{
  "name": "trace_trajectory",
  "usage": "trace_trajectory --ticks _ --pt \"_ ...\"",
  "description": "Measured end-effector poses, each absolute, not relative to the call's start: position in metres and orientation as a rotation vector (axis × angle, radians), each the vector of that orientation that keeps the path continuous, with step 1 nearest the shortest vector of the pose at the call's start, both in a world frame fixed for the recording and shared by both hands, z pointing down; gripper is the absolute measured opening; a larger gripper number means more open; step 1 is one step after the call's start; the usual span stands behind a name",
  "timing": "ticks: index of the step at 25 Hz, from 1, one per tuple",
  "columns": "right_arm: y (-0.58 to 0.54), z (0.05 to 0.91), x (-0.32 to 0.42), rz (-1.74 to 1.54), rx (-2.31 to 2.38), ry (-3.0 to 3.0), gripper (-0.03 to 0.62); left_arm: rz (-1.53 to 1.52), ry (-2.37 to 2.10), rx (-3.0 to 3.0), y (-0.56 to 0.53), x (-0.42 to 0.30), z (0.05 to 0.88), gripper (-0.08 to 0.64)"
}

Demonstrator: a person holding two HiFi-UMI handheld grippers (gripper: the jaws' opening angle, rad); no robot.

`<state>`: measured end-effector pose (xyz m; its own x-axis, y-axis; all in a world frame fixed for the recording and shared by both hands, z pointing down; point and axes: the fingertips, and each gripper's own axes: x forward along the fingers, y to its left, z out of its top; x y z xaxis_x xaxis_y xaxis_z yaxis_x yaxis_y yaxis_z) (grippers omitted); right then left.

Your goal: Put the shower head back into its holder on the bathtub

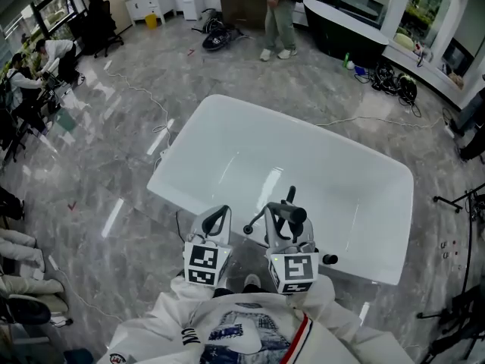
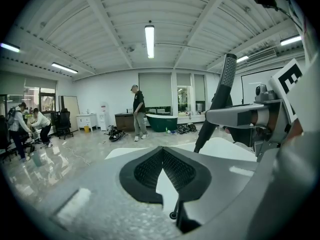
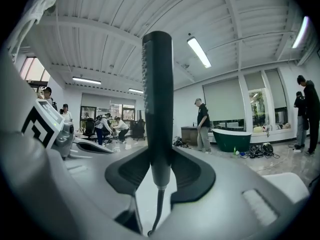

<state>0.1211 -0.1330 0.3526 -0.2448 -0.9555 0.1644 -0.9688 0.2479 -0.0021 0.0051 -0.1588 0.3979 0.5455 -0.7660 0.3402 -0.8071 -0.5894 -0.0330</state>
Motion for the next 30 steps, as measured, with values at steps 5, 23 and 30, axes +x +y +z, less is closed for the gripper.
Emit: trace_trajectory --ticks 5,23,30 --pt "-0.136 0.359 0.119 0.180 1.826 -2.378 0.137 0.496 -1.353 2.632 -0.161 0.004 0.399 0.002" --pt "-0.154 0.392 0.107 0.274 1.837 -2.274 0.137 0.544 -1.252 2.621 -0.183 -0.007 0.427 0.002" --pt "-0.157 0.407 0.095 0.307 1.855 -2.220 0.137 0.566 -1.184 2.628 -0.191 -0.014 0.441 0.002"
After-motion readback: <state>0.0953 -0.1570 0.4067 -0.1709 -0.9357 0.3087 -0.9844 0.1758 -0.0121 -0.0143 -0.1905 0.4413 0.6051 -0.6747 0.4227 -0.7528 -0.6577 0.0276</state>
